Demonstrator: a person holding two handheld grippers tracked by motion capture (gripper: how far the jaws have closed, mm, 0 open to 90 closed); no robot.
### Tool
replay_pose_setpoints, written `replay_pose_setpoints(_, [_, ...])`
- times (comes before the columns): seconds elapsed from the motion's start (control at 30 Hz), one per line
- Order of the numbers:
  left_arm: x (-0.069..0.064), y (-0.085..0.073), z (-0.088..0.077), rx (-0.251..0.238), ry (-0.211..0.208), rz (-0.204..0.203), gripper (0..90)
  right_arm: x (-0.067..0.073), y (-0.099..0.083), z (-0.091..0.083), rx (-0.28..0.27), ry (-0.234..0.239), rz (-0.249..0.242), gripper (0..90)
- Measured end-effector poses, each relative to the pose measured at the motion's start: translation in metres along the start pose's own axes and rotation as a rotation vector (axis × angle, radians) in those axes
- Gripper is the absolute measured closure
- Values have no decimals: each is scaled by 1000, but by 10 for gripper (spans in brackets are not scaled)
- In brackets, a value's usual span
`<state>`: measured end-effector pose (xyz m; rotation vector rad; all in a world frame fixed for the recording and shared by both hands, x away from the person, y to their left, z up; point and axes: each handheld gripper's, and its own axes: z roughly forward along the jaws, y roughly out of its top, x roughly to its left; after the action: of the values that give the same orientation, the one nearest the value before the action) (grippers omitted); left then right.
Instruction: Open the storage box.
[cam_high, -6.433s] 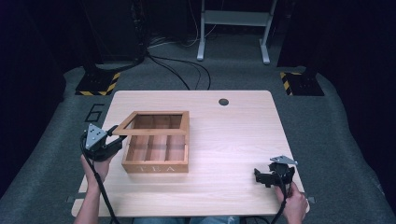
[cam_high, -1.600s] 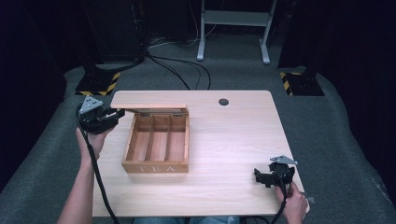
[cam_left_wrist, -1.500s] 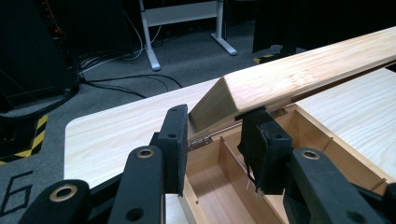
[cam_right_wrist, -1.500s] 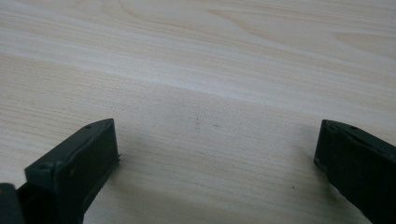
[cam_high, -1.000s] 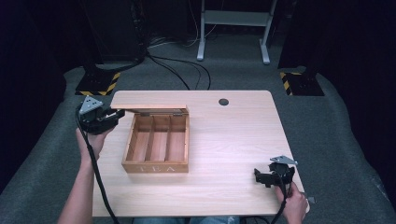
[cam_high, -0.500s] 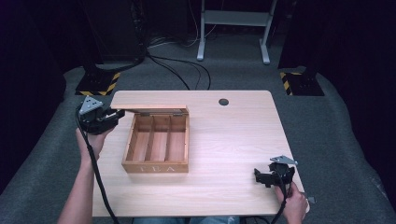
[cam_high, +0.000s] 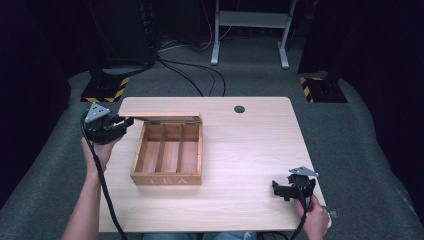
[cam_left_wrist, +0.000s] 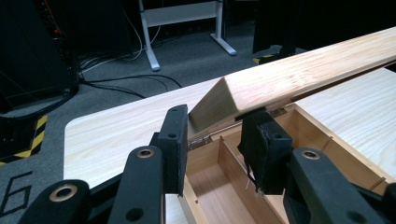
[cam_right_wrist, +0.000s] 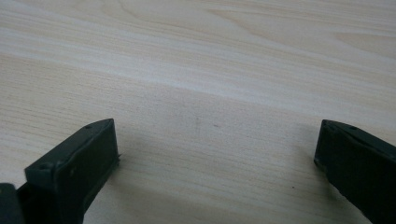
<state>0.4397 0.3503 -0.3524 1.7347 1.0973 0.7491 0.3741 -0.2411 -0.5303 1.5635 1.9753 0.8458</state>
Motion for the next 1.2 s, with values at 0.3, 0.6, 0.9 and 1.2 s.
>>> replay_pose_setpoints(0.3, [0, 0, 0, 0, 1, 0, 615, 0, 0, 0, -1, 0, 2, 0])
replay_pose_setpoints(0.6, [-1, 0, 0, -1, 3, 5, 615, 0, 0, 0, -2, 1, 0, 0])
replay_pose_setpoints(0.9, [-1, -1, -1, -2, 2, 4, 614, 0, 0, 0, -1, 2, 0, 0])
replay_pose_setpoints(1.2, [-3, -5, -3, -2, 1, 8, 611, 0, 0, 0, 0, 1, 0, 0])
